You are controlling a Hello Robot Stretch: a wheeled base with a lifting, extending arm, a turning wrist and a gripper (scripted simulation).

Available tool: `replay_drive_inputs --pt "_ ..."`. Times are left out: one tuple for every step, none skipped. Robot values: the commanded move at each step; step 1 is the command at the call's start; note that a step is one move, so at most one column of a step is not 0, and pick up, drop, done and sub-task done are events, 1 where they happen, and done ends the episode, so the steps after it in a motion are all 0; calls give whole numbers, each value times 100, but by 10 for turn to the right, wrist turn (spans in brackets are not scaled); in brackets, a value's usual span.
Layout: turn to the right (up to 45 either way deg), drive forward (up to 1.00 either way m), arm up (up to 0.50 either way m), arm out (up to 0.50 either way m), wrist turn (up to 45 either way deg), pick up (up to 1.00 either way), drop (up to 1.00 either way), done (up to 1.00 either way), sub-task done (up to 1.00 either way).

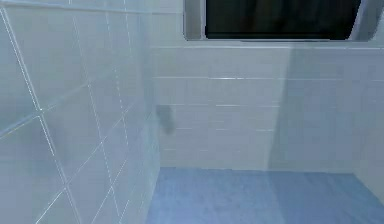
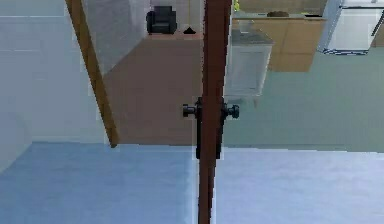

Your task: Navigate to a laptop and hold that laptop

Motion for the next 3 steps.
replay_drive_inputs --pt "330 0 0 0 0 0 0 0 0" --pt "0 55 0 0 0 0 0 0 0" --pt "450 0 0 0 0 0 0 0 0"
